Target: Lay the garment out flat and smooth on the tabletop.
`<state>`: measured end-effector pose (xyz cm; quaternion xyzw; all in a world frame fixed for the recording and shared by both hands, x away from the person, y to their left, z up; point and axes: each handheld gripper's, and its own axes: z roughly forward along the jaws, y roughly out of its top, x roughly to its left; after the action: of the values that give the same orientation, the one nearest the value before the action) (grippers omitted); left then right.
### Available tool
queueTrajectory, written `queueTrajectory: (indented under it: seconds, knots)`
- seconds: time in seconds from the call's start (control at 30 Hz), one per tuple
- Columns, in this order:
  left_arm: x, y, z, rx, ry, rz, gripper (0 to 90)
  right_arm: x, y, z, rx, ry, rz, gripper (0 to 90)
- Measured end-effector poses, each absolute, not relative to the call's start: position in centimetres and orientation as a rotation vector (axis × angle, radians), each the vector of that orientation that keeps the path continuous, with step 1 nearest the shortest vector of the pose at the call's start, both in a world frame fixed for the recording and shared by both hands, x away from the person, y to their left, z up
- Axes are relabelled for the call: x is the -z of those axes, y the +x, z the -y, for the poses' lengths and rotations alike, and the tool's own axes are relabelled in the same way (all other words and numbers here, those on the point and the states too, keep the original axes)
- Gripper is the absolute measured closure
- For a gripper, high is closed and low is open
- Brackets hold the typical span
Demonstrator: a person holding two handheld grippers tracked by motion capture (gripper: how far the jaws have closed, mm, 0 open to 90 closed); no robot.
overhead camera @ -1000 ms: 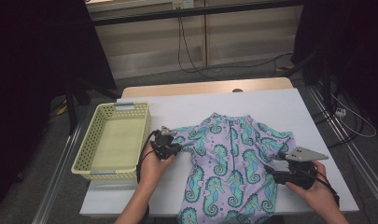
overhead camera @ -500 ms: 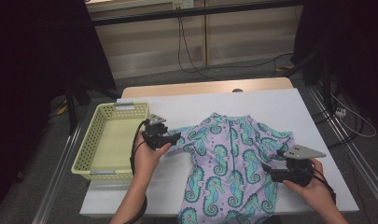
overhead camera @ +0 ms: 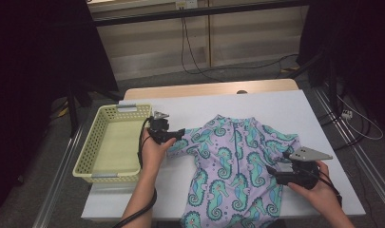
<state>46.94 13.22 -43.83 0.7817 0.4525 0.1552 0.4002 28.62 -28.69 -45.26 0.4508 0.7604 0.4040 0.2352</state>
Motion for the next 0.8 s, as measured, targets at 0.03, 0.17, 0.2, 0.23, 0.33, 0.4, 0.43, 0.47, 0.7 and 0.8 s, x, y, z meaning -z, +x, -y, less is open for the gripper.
queueTrajectory:
  seconds: [0.03,0.17,0.2,0.23,0.33,0.4,0.43,0.47,0.7,0.8]
  knots:
    - [44.0,47.0,-13.2,-0.393,1.990,-1.138,25.7,45.3,28.6,28.7,-1.108,1.239,-2.087,19.3]
    - [44.2,47.3,-13.0,-0.403,2.023,-1.147,29.9,45.3,28.6,28.6,-1.108,1.234,-2.092,19.3]
    - [44.2,47.4,-13.0,-0.416,2.026,-1.154,30.7,45.3,28.6,28.5,-1.108,1.232,-2.095,19.3]
    - [44.3,47.4,-12.9,-0.420,2.033,-1.150,31.0,45.3,28.6,28.5,-1.108,1.231,-2.097,19.3]
    - [44.6,47.4,-12.9,-0.415,2.049,-1.140,33.7,45.3,28.6,28.4,-1.109,1.225,-2.102,19.4]
    - [45.0,47.5,-12.8,-0.408,2.041,-1.143,32.8,45.3,28.6,28.3,-1.108,1.217,-2.110,19.4]
    - [45.1,47.5,-12.8,-0.407,2.045,-1.145,32.0,45.3,28.6,28.3,-1.109,1.216,-2.112,19.4]
    - [45.2,47.5,-12.8,-0.421,2.046,-1.143,32.0,45.3,28.6,28.3,-1.110,1.216,-2.113,19.6]
    - [45.7,47.5,-12.6,-0.403,2.074,-1.151,33.4,45.4,28.6,28.3,-1.115,1.215,-2.119,19.6]
    - [46.0,47.5,-12.6,-0.402,2.088,-1.160,38.2,45.4,28.6,28.2,-1.112,1.216,-2.121,19.6]
